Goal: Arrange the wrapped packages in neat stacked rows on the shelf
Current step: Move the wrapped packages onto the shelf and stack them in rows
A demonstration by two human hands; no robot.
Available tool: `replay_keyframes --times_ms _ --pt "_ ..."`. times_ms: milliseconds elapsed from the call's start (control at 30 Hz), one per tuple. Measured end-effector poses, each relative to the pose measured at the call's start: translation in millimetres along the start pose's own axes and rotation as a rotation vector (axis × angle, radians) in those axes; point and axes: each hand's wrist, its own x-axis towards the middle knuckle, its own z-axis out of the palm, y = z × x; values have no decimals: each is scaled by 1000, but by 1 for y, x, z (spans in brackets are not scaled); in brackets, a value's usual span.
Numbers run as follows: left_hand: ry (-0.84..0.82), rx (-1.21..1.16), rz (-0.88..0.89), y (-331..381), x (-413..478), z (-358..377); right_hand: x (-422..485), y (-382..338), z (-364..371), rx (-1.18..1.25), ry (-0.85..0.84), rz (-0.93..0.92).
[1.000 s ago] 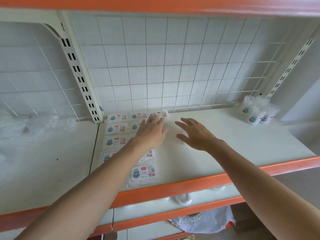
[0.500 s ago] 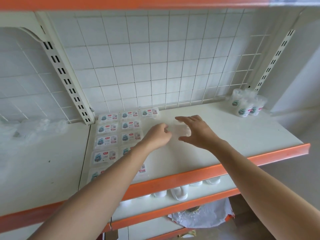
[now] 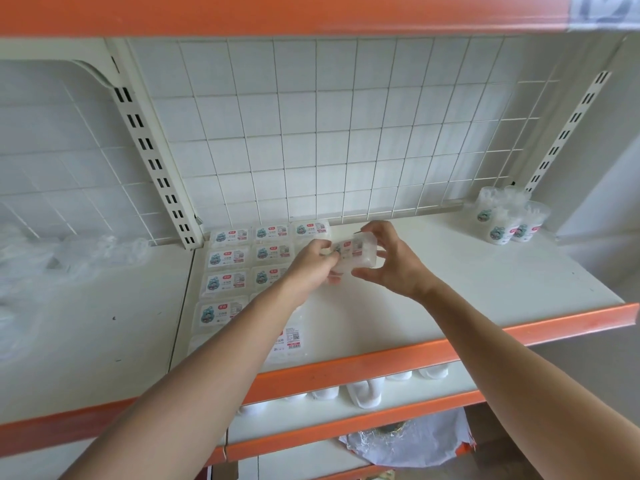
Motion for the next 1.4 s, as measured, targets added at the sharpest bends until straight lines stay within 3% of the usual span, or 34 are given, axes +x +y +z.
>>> replay_keyframes --times_ms 567,900,1200,1400 --pt "101 25 103 -1 2 -5 -1 2 5 -69 -38 74" --pt "72 14 40 -5 6 -1 8 3 12 -468 -8 -6" --pt "78 780 288 -1 13 -10 25 27 22 -520 -90 158" --pt "93 1096 325 -8 26 -20 27 20 36 -775 14 142"
